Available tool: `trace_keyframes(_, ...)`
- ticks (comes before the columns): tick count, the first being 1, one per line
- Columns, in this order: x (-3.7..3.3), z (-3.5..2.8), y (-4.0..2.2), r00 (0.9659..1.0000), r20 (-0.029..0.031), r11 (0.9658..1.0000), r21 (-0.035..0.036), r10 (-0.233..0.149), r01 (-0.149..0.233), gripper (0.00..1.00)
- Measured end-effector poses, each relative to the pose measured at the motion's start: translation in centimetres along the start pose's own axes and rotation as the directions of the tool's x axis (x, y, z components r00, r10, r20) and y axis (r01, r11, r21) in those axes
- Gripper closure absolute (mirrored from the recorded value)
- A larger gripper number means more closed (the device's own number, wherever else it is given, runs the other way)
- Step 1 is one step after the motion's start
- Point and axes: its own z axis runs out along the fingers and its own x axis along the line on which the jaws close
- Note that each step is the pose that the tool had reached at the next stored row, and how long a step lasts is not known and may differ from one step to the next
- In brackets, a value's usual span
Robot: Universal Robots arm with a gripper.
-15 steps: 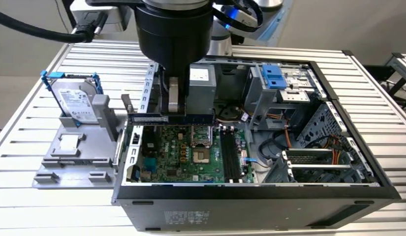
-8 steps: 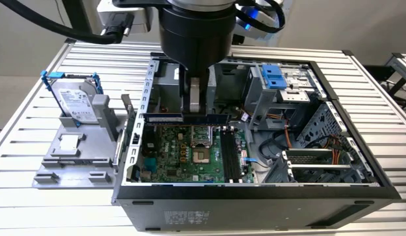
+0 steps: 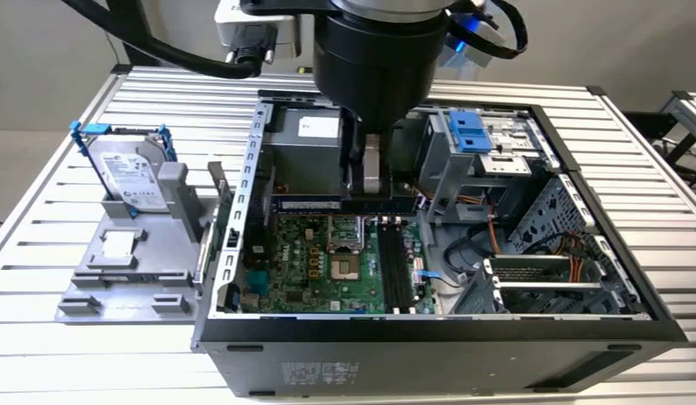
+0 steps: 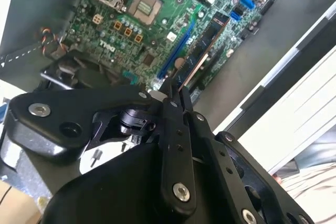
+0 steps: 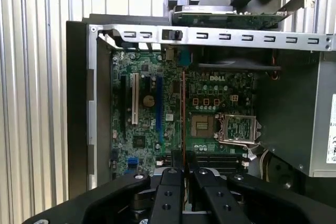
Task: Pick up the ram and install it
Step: 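Pick up the ram and move it above insertion slot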
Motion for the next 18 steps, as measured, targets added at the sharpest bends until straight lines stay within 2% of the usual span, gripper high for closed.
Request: trace_keyframes(18, 0.01, -0.06, -5.21, 1.0, 0.0, 1.0, 0.0, 0.0, 0.0, 1.0)
